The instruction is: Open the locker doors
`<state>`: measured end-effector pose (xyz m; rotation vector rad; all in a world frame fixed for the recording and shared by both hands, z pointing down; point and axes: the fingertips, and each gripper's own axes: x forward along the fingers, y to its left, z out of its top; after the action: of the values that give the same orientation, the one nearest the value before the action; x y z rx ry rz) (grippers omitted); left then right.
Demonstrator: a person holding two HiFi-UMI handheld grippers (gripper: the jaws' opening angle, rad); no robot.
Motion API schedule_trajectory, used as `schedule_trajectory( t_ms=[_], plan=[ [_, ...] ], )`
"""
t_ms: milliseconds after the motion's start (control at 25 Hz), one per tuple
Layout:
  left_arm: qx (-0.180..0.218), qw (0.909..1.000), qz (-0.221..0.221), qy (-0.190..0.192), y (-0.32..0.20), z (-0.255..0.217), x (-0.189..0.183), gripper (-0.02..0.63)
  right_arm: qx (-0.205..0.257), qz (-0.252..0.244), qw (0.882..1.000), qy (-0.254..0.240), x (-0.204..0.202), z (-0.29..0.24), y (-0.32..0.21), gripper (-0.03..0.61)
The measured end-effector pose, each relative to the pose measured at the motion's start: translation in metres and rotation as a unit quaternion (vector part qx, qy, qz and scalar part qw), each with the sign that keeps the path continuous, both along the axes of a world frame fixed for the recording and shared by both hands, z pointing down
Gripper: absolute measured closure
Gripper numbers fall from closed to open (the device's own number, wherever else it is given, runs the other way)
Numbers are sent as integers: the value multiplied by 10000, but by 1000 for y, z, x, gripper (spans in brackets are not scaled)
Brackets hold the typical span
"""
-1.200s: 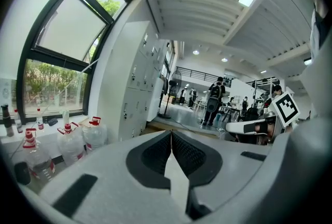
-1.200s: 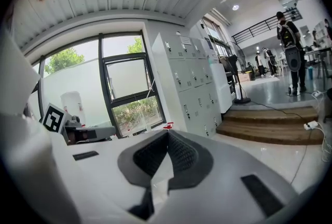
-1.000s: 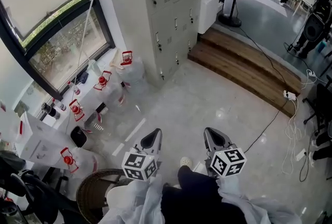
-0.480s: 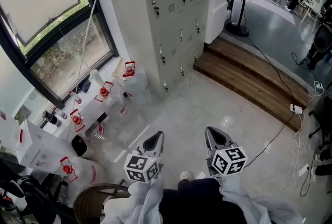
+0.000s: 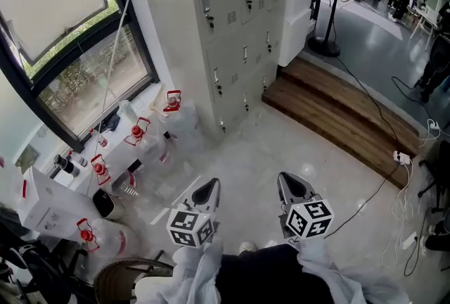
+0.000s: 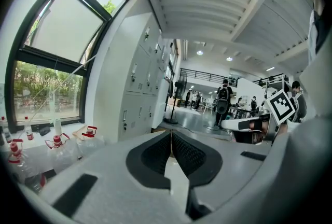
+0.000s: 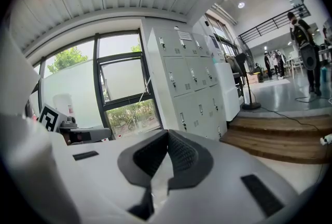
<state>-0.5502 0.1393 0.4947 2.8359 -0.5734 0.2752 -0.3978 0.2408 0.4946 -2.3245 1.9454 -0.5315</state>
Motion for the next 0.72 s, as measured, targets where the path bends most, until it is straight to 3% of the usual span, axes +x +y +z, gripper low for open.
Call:
schedule_trajectory(
  t_ms=[720],
  plan=[
    [-75, 9998, 22, -177, -5, 8, 9, 603, -161, 192, 9994, -220, 13, 15, 4, 578]
  ],
)
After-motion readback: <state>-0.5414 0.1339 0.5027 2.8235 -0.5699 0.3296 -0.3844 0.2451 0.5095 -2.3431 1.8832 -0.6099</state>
